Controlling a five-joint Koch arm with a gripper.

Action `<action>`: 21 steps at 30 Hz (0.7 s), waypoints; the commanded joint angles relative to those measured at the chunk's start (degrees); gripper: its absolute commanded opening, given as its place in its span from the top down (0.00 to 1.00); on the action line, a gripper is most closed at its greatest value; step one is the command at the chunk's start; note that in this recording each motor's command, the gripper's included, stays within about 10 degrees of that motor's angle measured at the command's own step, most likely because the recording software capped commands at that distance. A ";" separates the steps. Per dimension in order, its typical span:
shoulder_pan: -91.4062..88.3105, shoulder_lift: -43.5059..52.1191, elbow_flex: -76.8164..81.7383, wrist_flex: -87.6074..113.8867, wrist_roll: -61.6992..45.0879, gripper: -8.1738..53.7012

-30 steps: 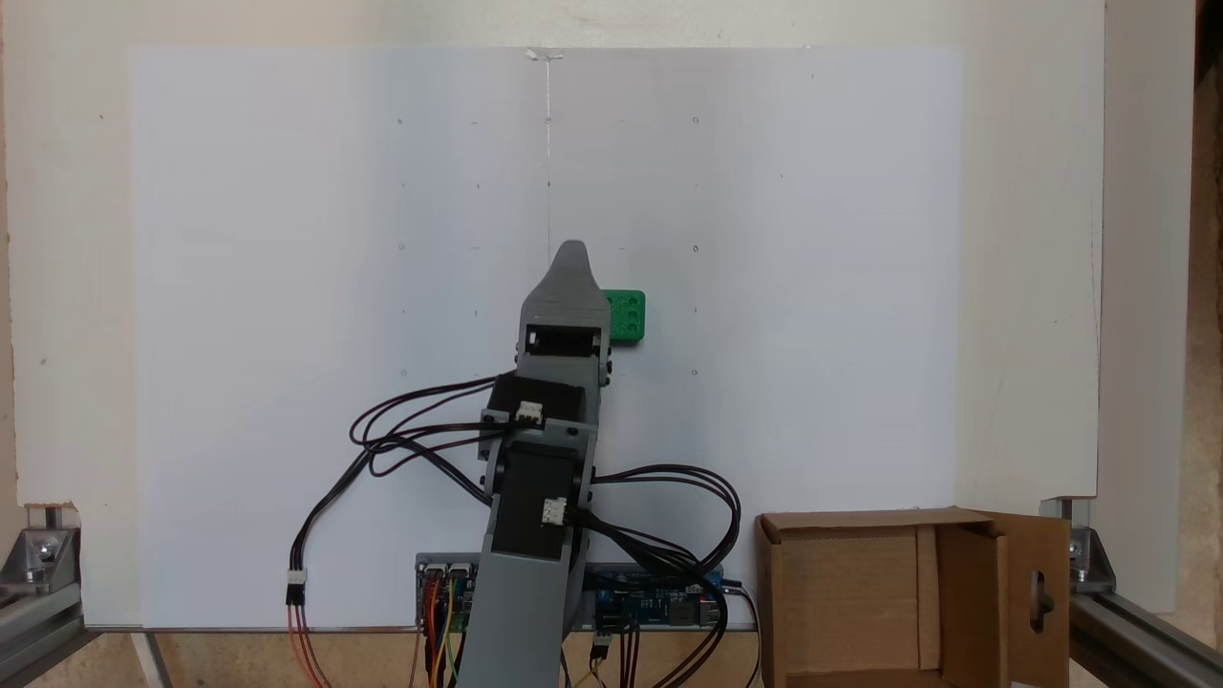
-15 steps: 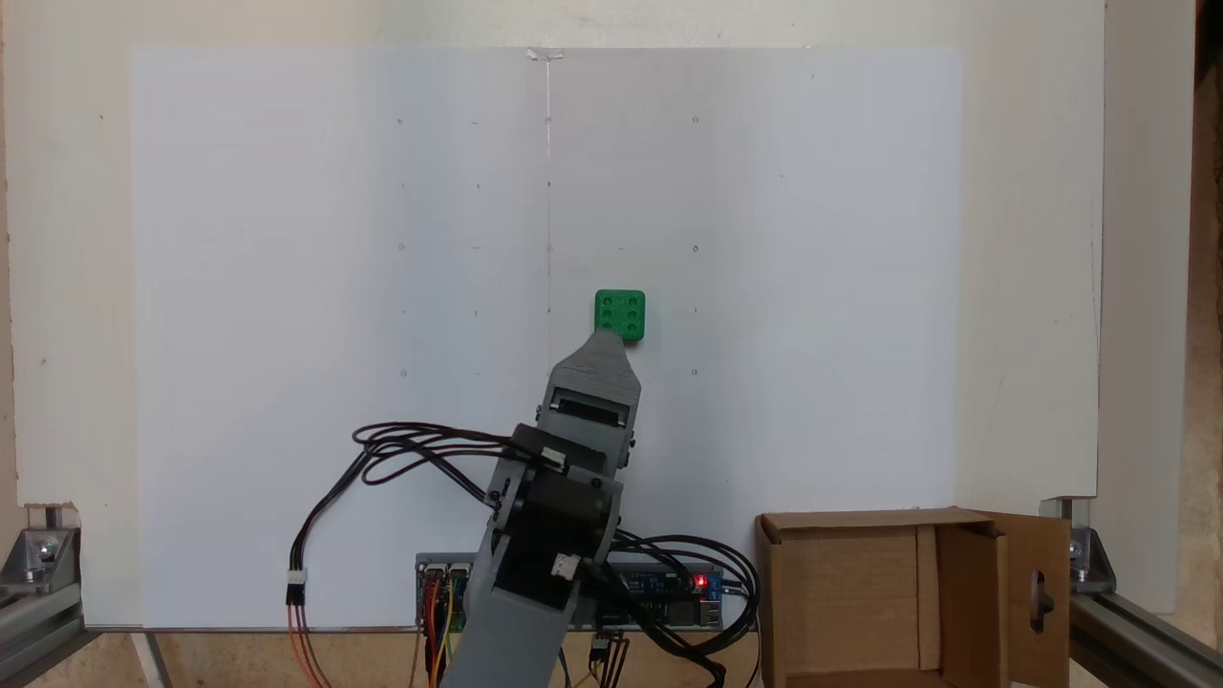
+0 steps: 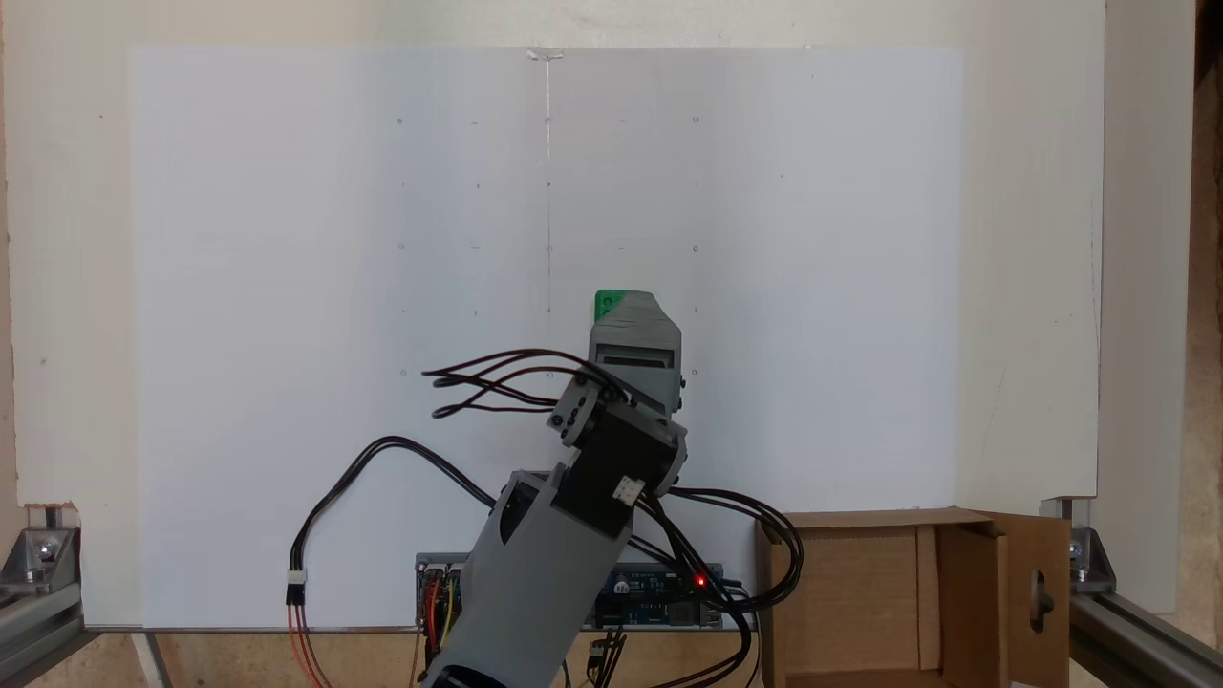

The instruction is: Grasp a green dice and put it in the bin.

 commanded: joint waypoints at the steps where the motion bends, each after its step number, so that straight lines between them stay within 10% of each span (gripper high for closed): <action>1: 1.23 -0.35 -3.78 -0.70 -7.56 0.13; 21: -3.60 -5.45 -3.87 0.79 -0.18 0.13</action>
